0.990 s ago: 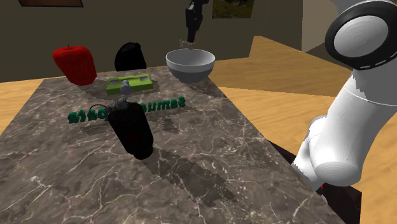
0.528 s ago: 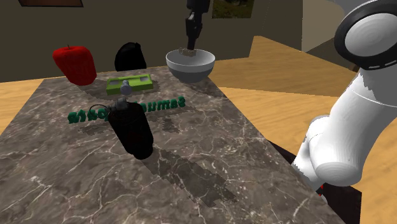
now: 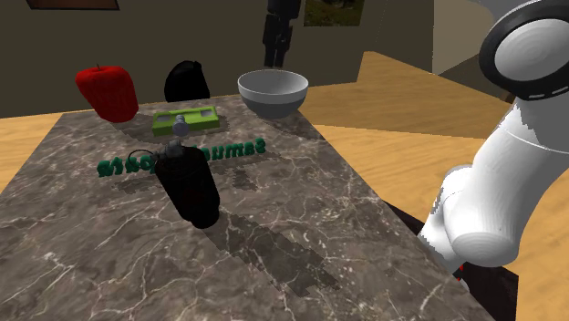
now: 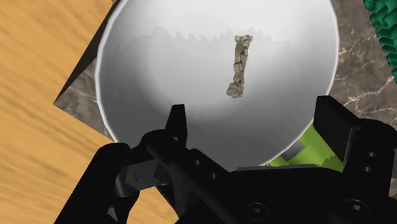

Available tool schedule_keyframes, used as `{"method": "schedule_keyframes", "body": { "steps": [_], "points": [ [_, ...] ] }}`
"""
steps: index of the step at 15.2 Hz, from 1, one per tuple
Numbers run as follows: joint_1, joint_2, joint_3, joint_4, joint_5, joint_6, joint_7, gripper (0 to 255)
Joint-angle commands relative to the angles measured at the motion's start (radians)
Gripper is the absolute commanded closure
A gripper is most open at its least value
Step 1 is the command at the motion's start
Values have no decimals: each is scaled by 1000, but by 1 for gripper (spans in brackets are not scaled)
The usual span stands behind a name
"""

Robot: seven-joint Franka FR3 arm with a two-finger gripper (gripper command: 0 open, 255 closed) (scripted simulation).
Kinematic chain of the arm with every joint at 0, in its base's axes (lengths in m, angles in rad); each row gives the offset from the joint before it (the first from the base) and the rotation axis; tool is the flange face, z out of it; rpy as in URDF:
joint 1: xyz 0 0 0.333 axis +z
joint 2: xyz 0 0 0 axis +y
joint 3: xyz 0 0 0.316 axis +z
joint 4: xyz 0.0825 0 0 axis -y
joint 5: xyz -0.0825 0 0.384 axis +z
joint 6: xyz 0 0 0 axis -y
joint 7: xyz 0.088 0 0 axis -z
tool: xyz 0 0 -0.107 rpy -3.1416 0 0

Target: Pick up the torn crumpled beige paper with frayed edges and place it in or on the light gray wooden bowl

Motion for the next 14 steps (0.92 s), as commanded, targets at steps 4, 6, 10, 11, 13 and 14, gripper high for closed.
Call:
{"method": "schedule_keyframes", "body": {
  "steps": [4,6,10,11,13,14],
  "points": [
    [-15,44,-14,124,17,-85,-1,0],
    [-34,97,-29,255,40,-169,-2,0],
    [-34,97,-28,255,40,-169,-2,0],
    [-34,97,-28,255,40,-169,-2,0],
    [-34,97,-28,255,40,-169,-2,0],
    [-34,97,-28,255,40,-169,-2,0]
  ]
}}
